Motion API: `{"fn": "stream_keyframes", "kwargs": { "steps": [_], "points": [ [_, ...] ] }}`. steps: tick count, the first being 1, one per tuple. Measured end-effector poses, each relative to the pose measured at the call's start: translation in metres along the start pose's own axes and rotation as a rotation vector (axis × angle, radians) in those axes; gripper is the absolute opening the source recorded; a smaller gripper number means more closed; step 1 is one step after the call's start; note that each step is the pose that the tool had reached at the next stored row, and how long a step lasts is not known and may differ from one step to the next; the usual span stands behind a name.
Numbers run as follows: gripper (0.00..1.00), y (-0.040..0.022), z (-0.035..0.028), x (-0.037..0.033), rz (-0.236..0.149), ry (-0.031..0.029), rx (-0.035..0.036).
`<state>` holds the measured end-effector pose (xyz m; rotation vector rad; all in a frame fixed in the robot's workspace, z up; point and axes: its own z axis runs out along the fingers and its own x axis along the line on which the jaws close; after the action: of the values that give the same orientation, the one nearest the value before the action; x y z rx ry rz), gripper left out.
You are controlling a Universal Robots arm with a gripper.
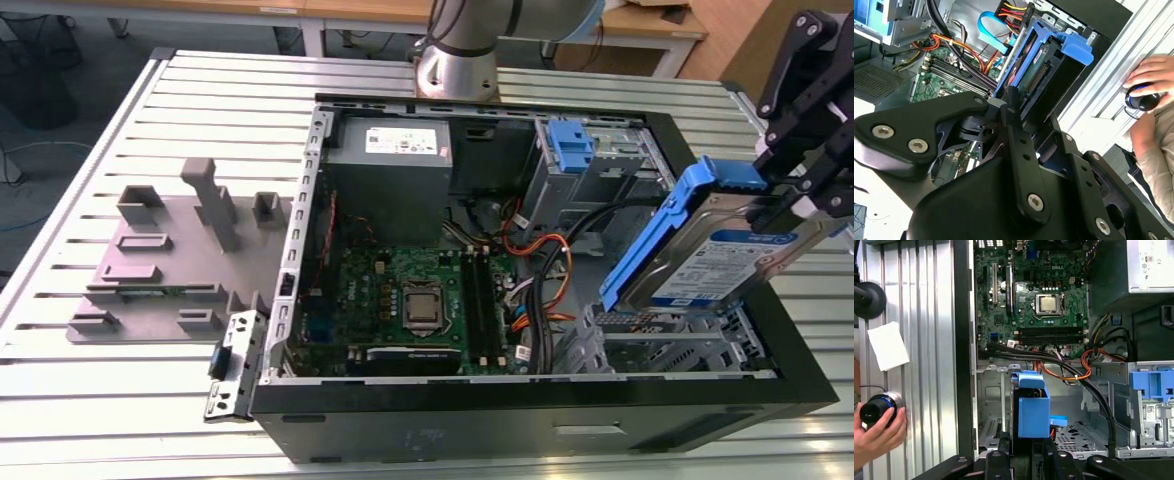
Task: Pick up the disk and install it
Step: 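Pick up the disk, then insert the disk into the insertion slot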
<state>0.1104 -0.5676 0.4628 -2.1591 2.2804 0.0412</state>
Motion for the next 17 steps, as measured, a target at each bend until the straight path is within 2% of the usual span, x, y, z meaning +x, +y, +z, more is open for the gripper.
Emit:
{"fn": "stream_keyframes", "kwargs": {
  "steps": [9,17],
  "points": [
    [0.35,-0.0001,0.0049,0.0002,0.0,-0.0001,0.0],
    [0.35,-0.0001,0.0065,0.0002,0.0,-0.0004,0.0]
  ]
}}
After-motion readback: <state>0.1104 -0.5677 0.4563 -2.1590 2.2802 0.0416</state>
